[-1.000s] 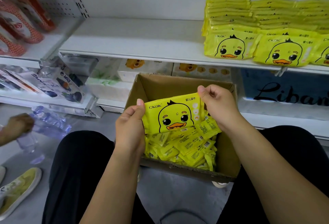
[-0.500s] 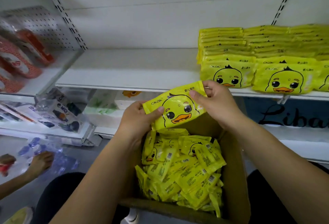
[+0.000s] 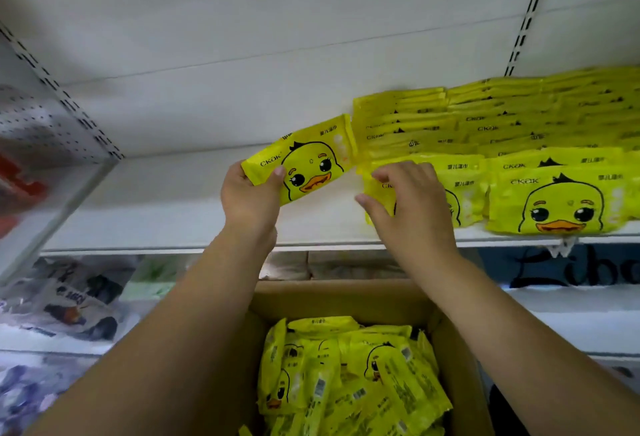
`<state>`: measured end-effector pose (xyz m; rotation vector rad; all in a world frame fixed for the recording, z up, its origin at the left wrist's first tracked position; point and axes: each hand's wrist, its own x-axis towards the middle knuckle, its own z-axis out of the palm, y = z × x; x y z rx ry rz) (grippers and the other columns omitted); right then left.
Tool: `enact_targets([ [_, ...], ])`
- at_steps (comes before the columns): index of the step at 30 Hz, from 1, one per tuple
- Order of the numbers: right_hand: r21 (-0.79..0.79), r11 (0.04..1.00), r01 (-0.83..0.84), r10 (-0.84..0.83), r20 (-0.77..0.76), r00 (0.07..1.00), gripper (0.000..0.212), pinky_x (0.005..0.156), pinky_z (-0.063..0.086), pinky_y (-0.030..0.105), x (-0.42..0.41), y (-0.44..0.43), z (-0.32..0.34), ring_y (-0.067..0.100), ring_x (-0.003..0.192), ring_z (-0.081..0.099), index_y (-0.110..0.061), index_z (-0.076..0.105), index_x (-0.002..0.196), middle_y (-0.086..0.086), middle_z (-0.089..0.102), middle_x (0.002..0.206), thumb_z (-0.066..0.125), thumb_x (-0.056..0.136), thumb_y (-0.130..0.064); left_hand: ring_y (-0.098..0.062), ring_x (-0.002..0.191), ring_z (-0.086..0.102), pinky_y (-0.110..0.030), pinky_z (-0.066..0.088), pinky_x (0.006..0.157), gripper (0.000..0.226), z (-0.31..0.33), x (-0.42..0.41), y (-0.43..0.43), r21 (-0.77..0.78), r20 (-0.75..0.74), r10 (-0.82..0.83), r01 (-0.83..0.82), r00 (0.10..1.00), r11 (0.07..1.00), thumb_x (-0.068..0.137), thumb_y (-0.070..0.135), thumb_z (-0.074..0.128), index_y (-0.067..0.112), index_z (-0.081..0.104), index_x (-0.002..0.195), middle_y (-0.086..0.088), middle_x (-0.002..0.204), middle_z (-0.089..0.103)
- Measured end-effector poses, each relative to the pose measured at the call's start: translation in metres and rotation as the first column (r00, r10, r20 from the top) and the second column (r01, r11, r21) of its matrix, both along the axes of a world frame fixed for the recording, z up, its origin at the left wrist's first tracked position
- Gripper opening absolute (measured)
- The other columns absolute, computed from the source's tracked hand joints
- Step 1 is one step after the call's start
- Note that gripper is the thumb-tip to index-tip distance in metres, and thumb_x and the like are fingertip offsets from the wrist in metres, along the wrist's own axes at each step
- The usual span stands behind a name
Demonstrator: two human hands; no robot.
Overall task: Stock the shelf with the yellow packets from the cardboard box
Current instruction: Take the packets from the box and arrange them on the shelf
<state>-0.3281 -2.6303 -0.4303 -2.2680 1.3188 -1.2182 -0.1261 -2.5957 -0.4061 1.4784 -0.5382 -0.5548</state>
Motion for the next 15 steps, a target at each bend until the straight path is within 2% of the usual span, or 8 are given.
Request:
enact_targets([
  [2, -0.102, 0.993, 0.065, -0.075, -0.098, 0.992, 0.054, 0.089, 0.036, 0.043, 0.006, -0.011, 0.004, 0.031, 0.115, 0.048, -0.019, 0.065, 0.116, 0.004, 0.059, 0.122, 0.081, 0.074, -0.048, -0.012, 0.085, 0.067, -0.014, 0.053, 0.065, 0.026, -0.002, 0.005, -0.031, 0.0, 0.035, 0.029, -0.029, 0.999, 1.0, 0.094, 0.007, 0.072, 0.012, 0.059, 0.115, 0.002, 0.101, 0.068],
  [4, -0.115, 0.989, 0.089, -0.112, -0.209, 0.972, 0.073, 0.099, 0.029, 0.046, 0.008, -0.022, 0.007, 0.03, 0.13, 0.043, -0.023, 0.061, 0.127, 0.005, 0.051, 0.139, 0.08, 0.067, -0.06, -0.014, 0.09, 0.069, -0.014, 0.055, 0.066, 0.022, -0.003, 0.017, -0.06, 0.003, 0.085, 0.025, -0.025, 0.996, 1.0, 0.094, 0.007, 0.067, 0.012, 0.062, 0.115, 0.0, 0.106, 0.07],
  [6, -0.088, 0.991, 0.105, -0.128, -0.321, 0.938, 0.089, 0.11, 0.019, 0.051, 0.007, -0.032, 0.007, 0.028, 0.142, 0.034, -0.026, 0.053, 0.138, 0.005, 0.042, 0.153, 0.074, 0.064, -0.071, -0.018, 0.091, 0.073, -0.023, 0.06, 0.068, 0.018, -0.005, 0.03, -0.089, 0.001, 0.125, -0.029, 0.029, 0.992, 1.0, 0.094, 0.006, 0.061, 0.016, 0.067, 0.108, -0.001, 0.105, 0.074],
  [8, -0.022, 0.992, 0.122, -0.121, -0.384, 0.915, 0.101, 0.116, 0.008, 0.052, 0.004, -0.04, 0.006, 0.027, 0.148, 0.025, -0.028, 0.043, 0.147, 0.005, 0.034, 0.159, 0.068, 0.064, -0.078, -0.022, 0.095, 0.074, -0.032, 0.064, 0.075, 0.022, -0.008, 0.043, -0.115, 0.048, 0.157, -0.064, 0.057, 0.985, 0.997, 0.092, 0.01, 0.06, 0.015, 0.07, 0.111, -0.002, 0.107, 0.075],
  [10, 0.033, 0.992, 0.123, -0.097, -0.427, 0.899, 0.104, 0.117, 0.0, 0.051, 0.003, -0.045, 0.003, 0.025, 0.151, 0.016, -0.03, 0.035, 0.151, 0.004, 0.028, 0.162, 0.065, 0.066, -0.08, -0.021, 0.098, 0.073, -0.027, 0.063, 0.075, 0.031, -0.014, 0.054, -0.136, 0.073, 0.16, -0.077, 0.066, 0.984, 0.995, 0.088, 0.016, 0.064, 0.013, 0.068, 0.118, -0.002, 0.111, 0.074],
  [12, 0.039, 0.991, 0.125, -0.095, -0.449, 0.889, 0.102, 0.116, -0.003, 0.05, 0.003, -0.048, 0.0, 0.024, 0.153, 0.012, -0.031, 0.032, 0.152, 0.002, 0.026, 0.163, 0.064, 0.068, -0.079, -0.014, 0.096, 0.07, -0.012, 0.056, 0.068, 0.033, -0.02, 0.061, -0.15, 0.118, 0.19, -0.086, 0.064, 0.978, 0.991, 0.09, 0.019, 0.064, 0.012, 0.061, 0.122, 0.001, 0.111, 0.07],
  [13, 0.028, 0.991, 0.134, -0.107, -0.446, 0.889, 0.1, 0.116, -0.003, 0.05, 0.004, -0.05, -0.002, 0.024, 0.152, 0.013, -0.031, 0.034, 0.151, 0.002, 0.027, 0.162, 0.064, 0.068, -0.079, -0.013, 0.097, 0.068, -0.011, 0.056, 0.071, 0.032, -0.025, 0.065, -0.157, 0.137, 0.207, -0.089, 0.061, 0.974, 0.989, 0.092, 0.02, 0.063, 0.012, 0.058, 0.122, 0.002, 0.11, 0.069],
  [15, 0.005, 0.988, 0.157, -0.14, -0.428, 0.893, 0.097, 0.115, 0.002, 0.052, 0.007, -0.054, -0.004, 0.025, 0.151, 0.019, -0.03, 0.041, 0.147, 0.002, 0.033, 0.159, 0.068, 0.066, -0.077, -0.018, 0.108, 0.067, -0.022, 0.058, 0.081, 0.037, -0.034, 0.071, -0.168, 0.151, 0.209, -0.105, 0.074, 0.972, 0.986, 0.093, 0.019, 0.061, 0.015, 0.055, 0.129, 0.0, 0.118, 0.067],
])
